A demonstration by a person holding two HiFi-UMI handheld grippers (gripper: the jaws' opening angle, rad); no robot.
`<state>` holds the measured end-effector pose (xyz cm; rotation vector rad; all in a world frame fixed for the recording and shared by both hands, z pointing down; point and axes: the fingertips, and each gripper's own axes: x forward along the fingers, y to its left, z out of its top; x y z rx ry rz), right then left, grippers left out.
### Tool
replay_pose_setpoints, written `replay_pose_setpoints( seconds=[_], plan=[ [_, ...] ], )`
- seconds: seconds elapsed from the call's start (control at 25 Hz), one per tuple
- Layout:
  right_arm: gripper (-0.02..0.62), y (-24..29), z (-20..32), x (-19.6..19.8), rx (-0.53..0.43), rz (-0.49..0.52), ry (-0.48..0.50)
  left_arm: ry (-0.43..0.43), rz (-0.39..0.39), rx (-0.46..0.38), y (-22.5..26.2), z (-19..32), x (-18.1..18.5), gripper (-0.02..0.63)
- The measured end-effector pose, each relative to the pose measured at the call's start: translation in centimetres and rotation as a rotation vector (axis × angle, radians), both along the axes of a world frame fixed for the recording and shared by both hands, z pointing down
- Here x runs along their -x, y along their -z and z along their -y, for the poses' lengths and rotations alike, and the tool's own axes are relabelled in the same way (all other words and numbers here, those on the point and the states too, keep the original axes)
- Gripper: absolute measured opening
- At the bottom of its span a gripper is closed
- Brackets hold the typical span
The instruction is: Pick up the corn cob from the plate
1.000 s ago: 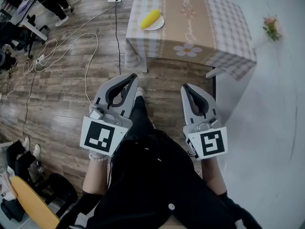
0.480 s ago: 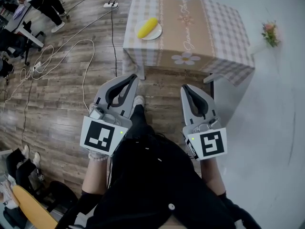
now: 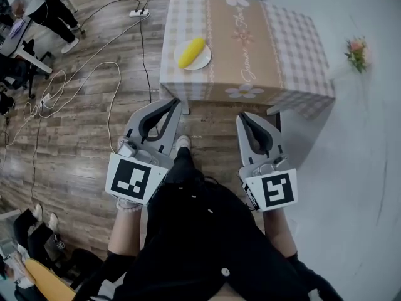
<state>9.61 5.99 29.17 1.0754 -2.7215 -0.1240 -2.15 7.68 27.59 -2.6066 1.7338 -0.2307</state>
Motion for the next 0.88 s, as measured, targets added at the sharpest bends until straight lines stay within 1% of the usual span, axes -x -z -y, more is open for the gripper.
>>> replay_pose_setpoints(
  seconds=[0.2, 0.88],
  plan=[
    [0.041, 0.1, 3.3, 1.6, 0.01, -0.007, -0.022, -0.024, -0.003, 0.007, 0.0, 3.5, 1.5, 0.012],
    [0.041, 0.6, 12.8, 8.0, 0.004, -0.018, -0.048, -0.049, -0.02, 0.004, 0.0, 13.6, 7.9, 0.012]
  ],
)
